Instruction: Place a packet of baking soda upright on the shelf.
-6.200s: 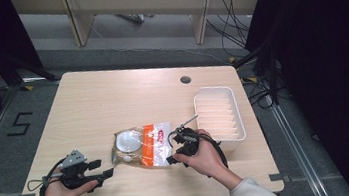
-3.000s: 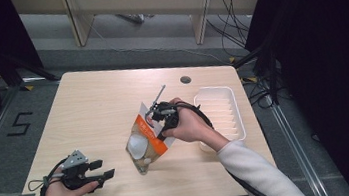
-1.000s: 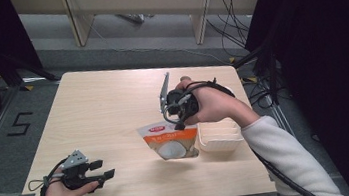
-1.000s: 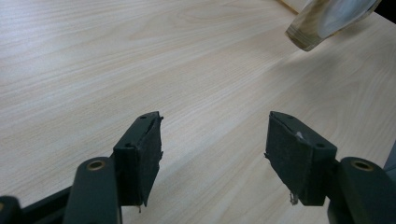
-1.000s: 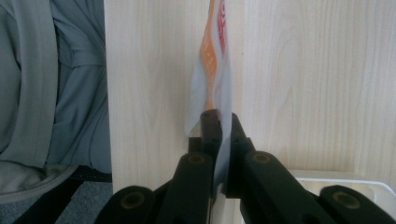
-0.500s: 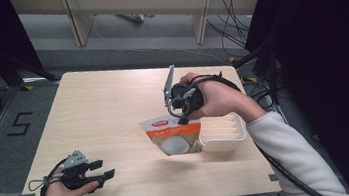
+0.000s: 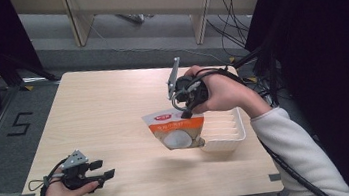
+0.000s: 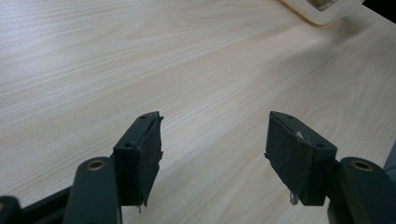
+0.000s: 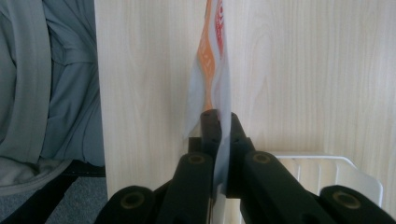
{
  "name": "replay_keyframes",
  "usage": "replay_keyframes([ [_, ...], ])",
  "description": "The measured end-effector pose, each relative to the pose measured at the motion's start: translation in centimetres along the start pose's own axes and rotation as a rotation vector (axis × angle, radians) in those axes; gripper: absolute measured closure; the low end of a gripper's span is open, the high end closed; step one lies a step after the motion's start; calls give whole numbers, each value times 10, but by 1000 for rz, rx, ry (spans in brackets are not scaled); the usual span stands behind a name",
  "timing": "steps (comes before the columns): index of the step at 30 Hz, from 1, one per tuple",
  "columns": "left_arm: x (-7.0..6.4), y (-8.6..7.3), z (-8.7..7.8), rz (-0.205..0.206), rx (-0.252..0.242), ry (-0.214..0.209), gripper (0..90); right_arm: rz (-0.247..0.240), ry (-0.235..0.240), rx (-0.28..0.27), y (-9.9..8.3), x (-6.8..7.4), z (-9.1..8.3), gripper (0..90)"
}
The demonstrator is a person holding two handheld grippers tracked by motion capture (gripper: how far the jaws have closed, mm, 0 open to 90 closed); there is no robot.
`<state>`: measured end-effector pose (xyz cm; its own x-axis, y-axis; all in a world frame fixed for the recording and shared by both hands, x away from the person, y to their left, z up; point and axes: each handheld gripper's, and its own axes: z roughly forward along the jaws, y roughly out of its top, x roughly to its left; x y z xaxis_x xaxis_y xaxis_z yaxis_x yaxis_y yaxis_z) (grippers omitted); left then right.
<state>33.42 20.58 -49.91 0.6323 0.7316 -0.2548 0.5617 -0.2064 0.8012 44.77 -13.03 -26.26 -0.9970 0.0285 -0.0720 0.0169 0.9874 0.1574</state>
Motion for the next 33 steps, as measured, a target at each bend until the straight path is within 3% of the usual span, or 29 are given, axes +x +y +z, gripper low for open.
replay_keyframes([
  [1, 0, 0, 0, -1, 1, 0, 355, 27, -2, 14, 0, 2, -2, 900],
  [4, 0, 0, 0, 0, 0, -1, 354, 2, -6, 7, -2, 0, -4, 900],
  [5, 0, 0, 0, 1, 0, 0, 354, 20, -9, 15, -2, 0, -5, 900],
  [8, 0, 0, 0, -1, 0, 0, 354, 3, -10, 2, -4, -1, -7, 900],
  [16, 0, 0, 0, -3, 2, 0, 354, 28, -22, 3, -11, -4, -12, 900],
  [18, 0, 0, 0, -4, 2, 0, 354, -6, -24, -4, -12, -6, -13, 900],
  [19, 0, 0, 0, -4, 1, 0, 355, 29, -25, 3, -13, -5, -14, 900],
  [22, 0, 0, 0, -3, 1, 0, 355, 20, -26, 1, -15, -7, -16, 900],
  [23, 0, 0, 0, -3, 1, 0, 354, 39, -28, 3, -16, -6, -17, 900],
  [25, 0, 0, 0, -4, 1, 0, 354, 14, -29, -3, -18, -9, -17, 900],
  [26, 0, 0, 0, -4, 1, 0, 354, 39, -33, 1, -18, -7, -18, 900],
  [28, 0, 0, 0, -4, 1, 0, 355, 28, -34, 1, -19, -9, -19, 900],
  [29, 0, 0, 0, -3, 2, -1, 354, 48, -34, 2, -20, -8, -20, 900],
  [30, 0, 0, 0, -2, 1, -1, 355, 29, -36, -5, -21, -10, -21, 900],
  [31, 0, 0, 0, -1, 1, -1, 355, 51, -39, 1, -22, -9, -22, 900],
  [33, 0, 0, 0, -2, 1, -1, 354, 33, -36, -10, -22, -11, -23, 900],
])
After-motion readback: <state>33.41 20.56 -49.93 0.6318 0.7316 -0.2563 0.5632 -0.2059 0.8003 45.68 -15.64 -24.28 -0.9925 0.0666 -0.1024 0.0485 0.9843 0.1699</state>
